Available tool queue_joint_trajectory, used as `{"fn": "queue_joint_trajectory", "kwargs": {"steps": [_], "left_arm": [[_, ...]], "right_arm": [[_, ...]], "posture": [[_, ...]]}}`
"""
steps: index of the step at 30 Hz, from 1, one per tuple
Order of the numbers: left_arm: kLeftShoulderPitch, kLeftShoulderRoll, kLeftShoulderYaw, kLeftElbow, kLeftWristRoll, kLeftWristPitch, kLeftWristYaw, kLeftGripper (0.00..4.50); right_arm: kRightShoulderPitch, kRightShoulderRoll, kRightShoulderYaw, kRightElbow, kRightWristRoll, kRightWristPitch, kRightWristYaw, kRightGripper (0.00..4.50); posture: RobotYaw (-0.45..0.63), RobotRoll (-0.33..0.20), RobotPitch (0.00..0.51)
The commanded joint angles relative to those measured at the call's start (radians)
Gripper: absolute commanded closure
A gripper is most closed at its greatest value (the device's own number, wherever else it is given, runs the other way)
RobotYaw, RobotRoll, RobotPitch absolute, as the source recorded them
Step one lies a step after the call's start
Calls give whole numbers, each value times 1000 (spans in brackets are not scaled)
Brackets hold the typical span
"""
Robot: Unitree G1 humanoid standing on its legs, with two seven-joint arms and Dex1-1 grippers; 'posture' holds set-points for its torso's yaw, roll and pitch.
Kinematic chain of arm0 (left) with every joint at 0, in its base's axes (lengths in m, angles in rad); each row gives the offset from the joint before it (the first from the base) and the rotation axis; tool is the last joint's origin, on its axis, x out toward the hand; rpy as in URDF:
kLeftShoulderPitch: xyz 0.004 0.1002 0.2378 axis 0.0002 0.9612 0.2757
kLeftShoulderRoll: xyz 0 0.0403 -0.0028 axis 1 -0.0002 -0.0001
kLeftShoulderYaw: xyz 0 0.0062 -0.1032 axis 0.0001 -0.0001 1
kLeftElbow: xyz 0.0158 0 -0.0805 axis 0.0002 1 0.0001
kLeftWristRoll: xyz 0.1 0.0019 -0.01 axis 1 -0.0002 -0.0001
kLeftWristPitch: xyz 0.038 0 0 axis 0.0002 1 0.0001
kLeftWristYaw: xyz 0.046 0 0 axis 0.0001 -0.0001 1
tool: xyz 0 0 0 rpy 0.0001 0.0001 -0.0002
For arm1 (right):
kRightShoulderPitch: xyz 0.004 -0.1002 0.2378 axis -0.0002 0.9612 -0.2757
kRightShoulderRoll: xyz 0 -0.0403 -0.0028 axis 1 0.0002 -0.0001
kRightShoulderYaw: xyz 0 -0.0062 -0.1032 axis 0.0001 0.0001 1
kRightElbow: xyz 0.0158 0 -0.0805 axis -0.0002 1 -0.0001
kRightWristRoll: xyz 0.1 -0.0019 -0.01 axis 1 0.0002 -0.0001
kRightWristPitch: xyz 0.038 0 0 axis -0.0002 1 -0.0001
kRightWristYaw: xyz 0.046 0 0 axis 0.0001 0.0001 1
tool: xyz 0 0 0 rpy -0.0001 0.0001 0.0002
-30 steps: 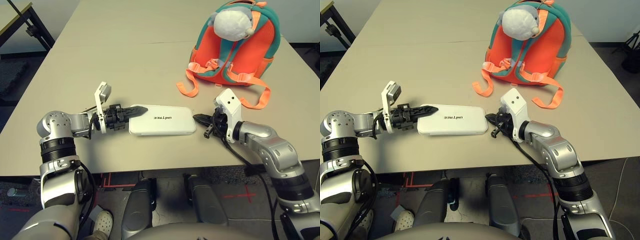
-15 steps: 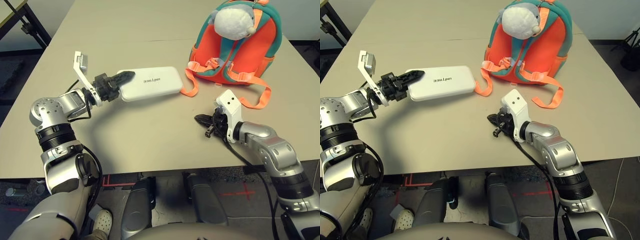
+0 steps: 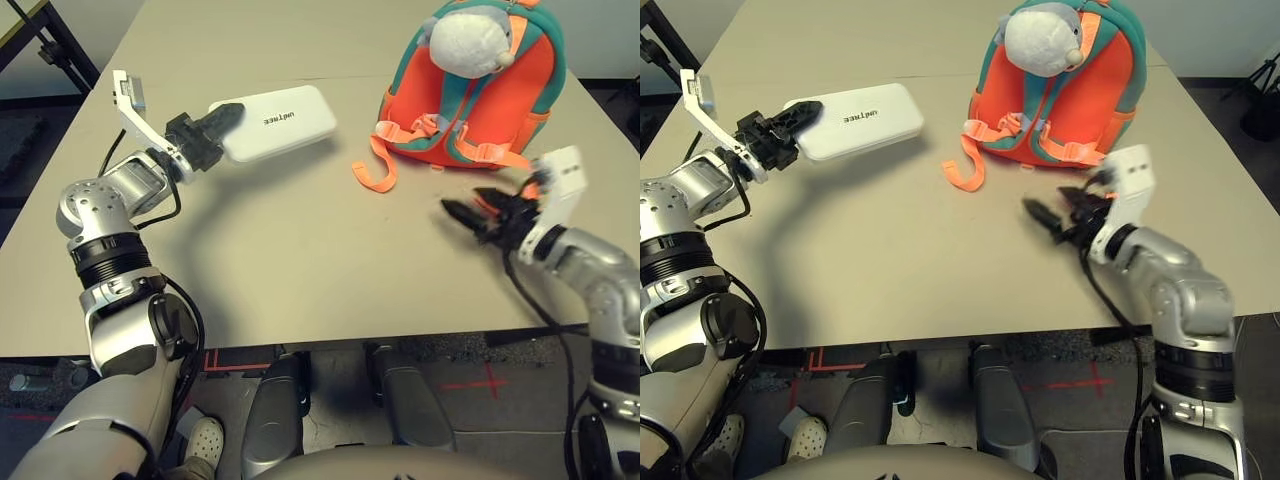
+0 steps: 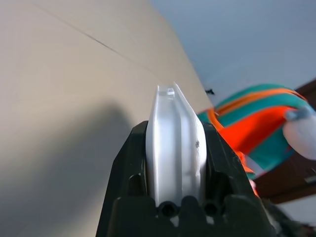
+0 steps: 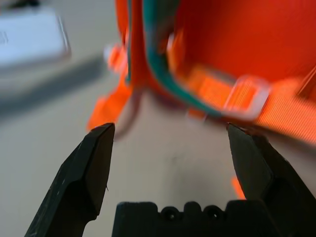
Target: Put the pencil case into the backpack and zip it.
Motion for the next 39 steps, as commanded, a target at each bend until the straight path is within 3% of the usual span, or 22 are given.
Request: {"fn": "queue_joint_trajectory", "kwargs": {"steps": [1, 14, 21, 32, 35, 39], "left_arm": [[-7, 12, -21, 22, 40, -86, 4, 3234], [-4, 0, -73, 10, 69, -134, 16, 3234], [-4, -4, -86, -6, 68, -137, 30, 3234], [11, -19, -95, -36, 63, -129, 43, 3234], [18, -24, -99, -45, 65, -129, 44, 3234], [23, -28, -101, -49, 65, -130, 46, 3234]], "right_arm": [[-61, 51, -42, 10, 62, 22, -90, 0], [-192, 165, 92, 201, -51, -198, -181, 0], [-304, 200, 132, 443, -161, -431, -201, 0], [-431, 234, 159, 707, -218, -617, -170, 0], [-433, 234, 161, 715, -219, -632, -161, 626], [-399, 227, 174, 640, -198, -587, -117, 2135]], "posture": [[-186, 0, 191], [-164, 0, 187], [-155, 0, 183], [-147, 0, 185], [-145, 0, 187], [-149, 0, 189]]}}
